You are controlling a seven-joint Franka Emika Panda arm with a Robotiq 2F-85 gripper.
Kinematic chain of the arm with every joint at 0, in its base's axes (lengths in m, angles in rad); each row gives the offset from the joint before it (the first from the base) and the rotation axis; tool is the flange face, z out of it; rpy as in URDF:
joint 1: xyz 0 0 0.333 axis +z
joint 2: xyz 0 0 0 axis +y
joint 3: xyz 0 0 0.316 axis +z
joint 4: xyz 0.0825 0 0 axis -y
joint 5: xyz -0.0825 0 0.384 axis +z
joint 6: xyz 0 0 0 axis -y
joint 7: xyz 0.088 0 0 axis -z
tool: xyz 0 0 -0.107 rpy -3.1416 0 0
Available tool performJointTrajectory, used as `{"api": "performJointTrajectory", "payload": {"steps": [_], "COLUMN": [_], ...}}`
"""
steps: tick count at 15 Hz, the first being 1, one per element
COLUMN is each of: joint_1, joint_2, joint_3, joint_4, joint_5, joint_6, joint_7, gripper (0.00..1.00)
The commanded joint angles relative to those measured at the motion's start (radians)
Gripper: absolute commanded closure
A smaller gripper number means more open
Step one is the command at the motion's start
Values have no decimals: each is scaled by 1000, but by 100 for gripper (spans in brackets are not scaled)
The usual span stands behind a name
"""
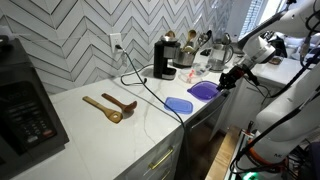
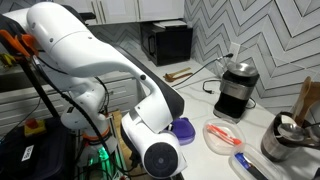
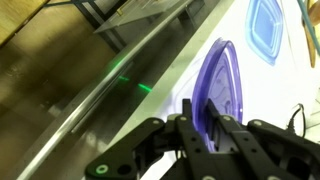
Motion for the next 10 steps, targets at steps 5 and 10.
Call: {"api": "performJointTrajectory", "payload": {"steps": [5,10], "joint_1": [4,15], "joint_2": [-172,-255], "joint_3": [-2,41], "joint_4": [84,151], "joint_5": [-21,-54], "joint_6": [-101,-77], "joint_7": [11,39], "gripper": [96,96]}}
